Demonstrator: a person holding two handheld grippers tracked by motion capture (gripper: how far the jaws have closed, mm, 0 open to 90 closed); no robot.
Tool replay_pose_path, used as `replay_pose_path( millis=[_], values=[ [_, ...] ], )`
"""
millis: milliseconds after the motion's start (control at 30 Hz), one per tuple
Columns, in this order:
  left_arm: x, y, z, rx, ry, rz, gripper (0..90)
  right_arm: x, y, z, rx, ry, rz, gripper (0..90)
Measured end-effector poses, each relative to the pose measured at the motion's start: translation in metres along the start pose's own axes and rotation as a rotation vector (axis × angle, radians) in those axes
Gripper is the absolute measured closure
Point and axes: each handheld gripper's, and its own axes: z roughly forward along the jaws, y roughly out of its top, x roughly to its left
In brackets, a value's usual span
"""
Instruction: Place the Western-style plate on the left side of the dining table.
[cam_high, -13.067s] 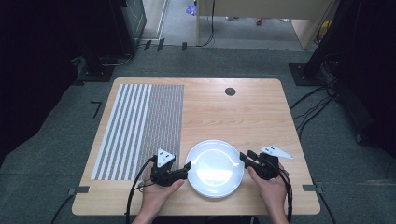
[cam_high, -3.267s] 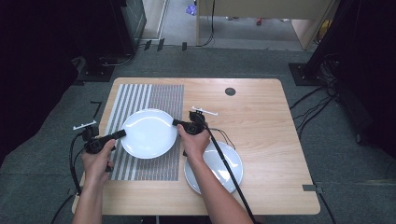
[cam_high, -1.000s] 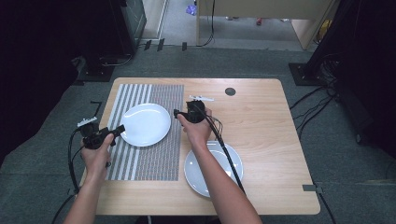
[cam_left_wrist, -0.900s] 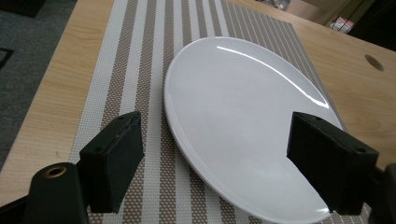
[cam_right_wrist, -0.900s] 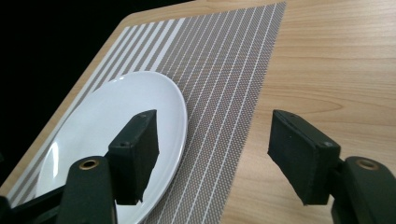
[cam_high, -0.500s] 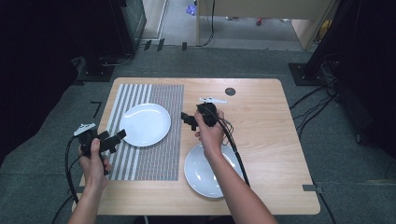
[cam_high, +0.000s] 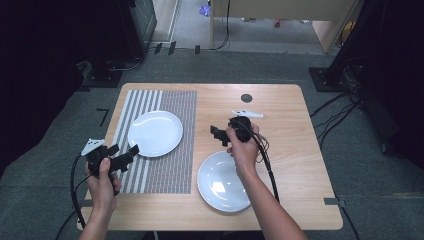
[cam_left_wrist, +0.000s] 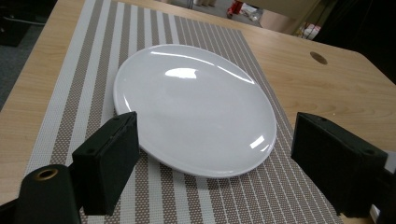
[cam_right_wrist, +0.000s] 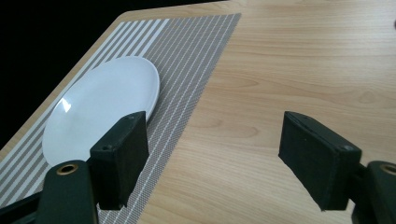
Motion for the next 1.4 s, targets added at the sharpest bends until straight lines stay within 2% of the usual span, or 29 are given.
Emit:
replay_pose_path(
  millis=[67, 267, 567, 967, 1400],
  values=[
    [0.001, -0.004, -0.001, 0.001, 0.0, -0.011, 15.6, -0.004, -0.002, -0.006, -0.005, -0.002, -0.002, 23.8],
    [-0.004, -0.009, -0.008, -0.005, 0.003, 0.028, 14.9, -0.015, -0.009, -0.023, -0.012, -0.012, -0.002, 23.6],
    [0.0, -0.018, -0.024, -0.031, 0.009, 0.031, 14.2, -0.034, -0.021, -0.045, -0.036, -0.03, -0.008, 22.6],
    [0.015, -0.045, -0.032, -0.016, 0.059, 0.042, 13.9, -0.055, -0.044, -0.069, -0.042, -0.057, -0.008, 21.9],
    [0.036, -0.068, -0.039, -0.008, 0.114, 0.033, 14.0, -0.092, -0.077, -0.092, -0.052, -0.088, 0.058, 21.8]
  ],
)
